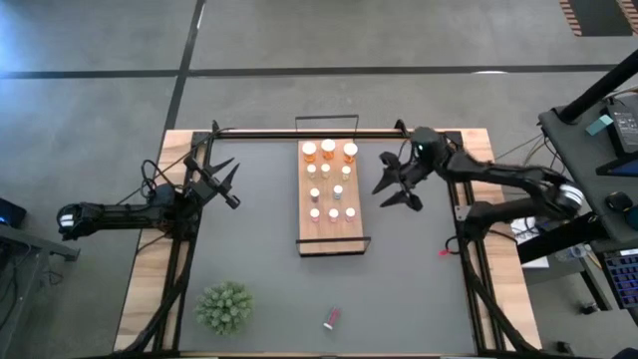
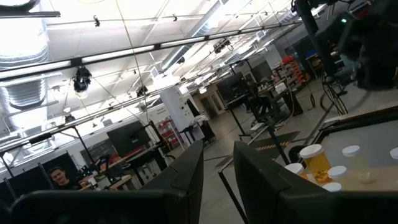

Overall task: Pick and place medicine bottles onto shelf by color
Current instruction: Put the blue pill bottle on the shelf aligned with the other blue pill bottles

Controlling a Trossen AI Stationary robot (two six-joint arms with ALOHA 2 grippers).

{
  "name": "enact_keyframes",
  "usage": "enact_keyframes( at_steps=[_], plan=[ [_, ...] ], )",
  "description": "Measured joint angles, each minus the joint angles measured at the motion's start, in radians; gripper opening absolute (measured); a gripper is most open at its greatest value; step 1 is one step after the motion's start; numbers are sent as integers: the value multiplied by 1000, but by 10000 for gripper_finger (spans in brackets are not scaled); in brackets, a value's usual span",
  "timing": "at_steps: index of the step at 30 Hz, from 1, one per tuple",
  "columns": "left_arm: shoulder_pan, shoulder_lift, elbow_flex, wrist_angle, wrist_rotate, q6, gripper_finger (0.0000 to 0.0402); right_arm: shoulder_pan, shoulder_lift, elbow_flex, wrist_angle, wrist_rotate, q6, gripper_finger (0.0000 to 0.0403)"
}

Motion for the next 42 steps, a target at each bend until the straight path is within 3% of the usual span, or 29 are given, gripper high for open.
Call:
enact_keyframes(
  at_steps=[3,5,7,9,16,35,42],
  plan=[
    [0,0,0,0,0,0,72,11,-83,163,-579,110,-293,210],
    [0,0,0,0,0,0,72,32,-112,304,-958,291,-485,210],
    [0,0,0,0,0,0,72,71,-124,441,-1206,505,-614,210],
    [0,0,0,0,0,0,72,131,-124,551,-1322,666,-670,210],
    [0,0,0,0,0,0,72,353,-62,768,-1446,904,-534,210],
    [0,0,0,0,0,0,72,930,332,1085,-1549,1221,188,210],
    [0,0,0,0,0,0,72,1005,484,1220,-1593,1226,164,210]
  ],
)
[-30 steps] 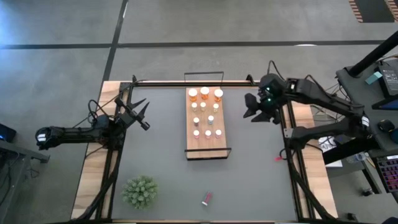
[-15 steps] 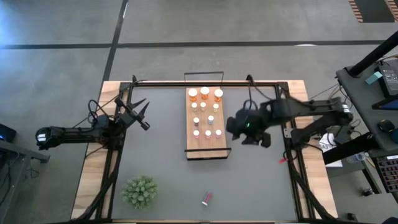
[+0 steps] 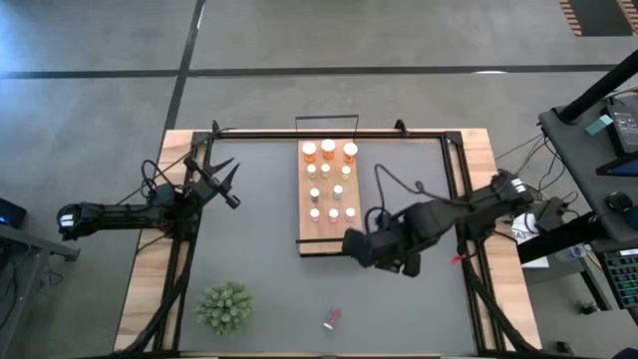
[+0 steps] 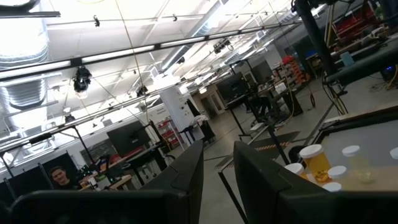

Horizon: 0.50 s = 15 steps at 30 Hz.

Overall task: Pick and place medicine bottles onto shelf by color
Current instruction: Put the blue pill bottle on the shelf aligned with the other blue pill bottles

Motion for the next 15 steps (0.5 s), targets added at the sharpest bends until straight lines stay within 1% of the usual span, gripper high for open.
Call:
enact_keyframes(
  at_steps=[3,7,12,15],
  plan=[
    [0,0,0,0,0,0,72,24,52,45,-1,-23,-36,210],
    [0,0,0,0,0,0,72,77,126,109,-19,-39,-31,210],
    [0,0,0,0,0,0,72,140,227,174,-24,-32,97,210],
    [0,0,0,0,0,0,72,162,291,213,-17,-27,113,210]
  ],
)
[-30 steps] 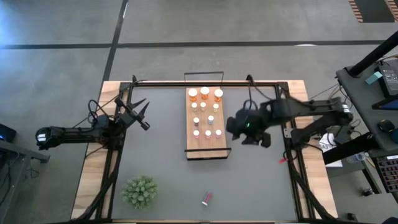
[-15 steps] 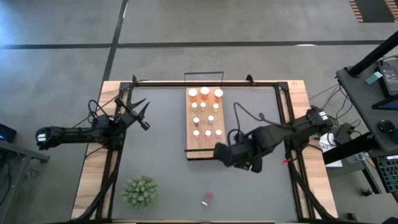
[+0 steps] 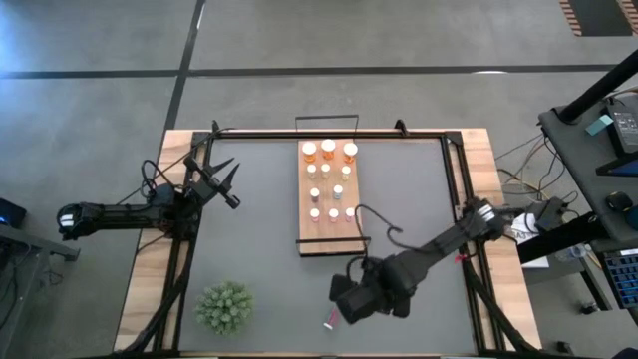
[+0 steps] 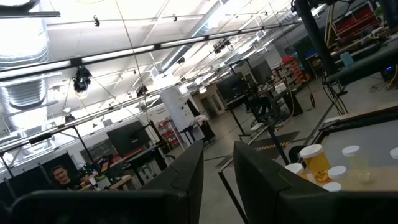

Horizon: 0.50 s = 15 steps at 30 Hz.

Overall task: Pick and place medicine bottles onto shelf by color
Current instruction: Put the blue pill bottle on the shelf aligned with the other blue pill bottles

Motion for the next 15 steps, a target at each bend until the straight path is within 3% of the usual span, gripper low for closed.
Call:
enact_keyframes(
  at_steps=[15],
  plan=[
    [0,0,0,0,0,0,72,4,336,244,15,-7,-34,184]
  ],
)
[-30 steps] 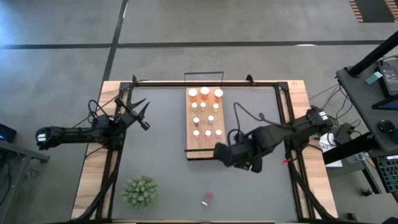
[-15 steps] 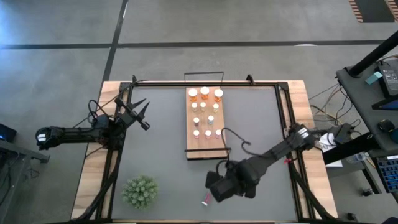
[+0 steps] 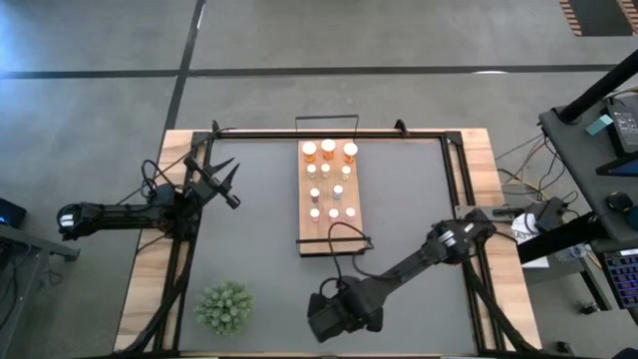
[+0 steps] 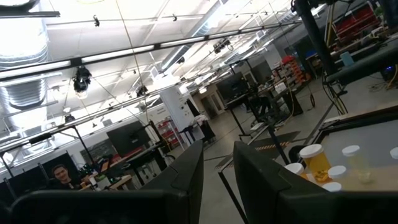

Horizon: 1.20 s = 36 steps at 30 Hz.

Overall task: Pick and place medicine bottles onto shelf by color
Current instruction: Put the blue pill bottle on the shelf aligned with the other blue pill bottles

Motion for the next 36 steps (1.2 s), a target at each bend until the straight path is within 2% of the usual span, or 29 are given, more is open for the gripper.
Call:
enact_keyframes(
  at_steps=[6,11,23,36],
  plan=[
    [0,0,0,0,0,0,72,-1,108,95,12,17,61,177],
    [0,0,0,0,0,0,72,-5,161,117,9,3,65,176],
    [0,0,0,0,0,0,72,0,165,108,29,37,216,176],
    [0,0,0,0,0,0,72,19,165,31,145,48,237,176]
  ],
)
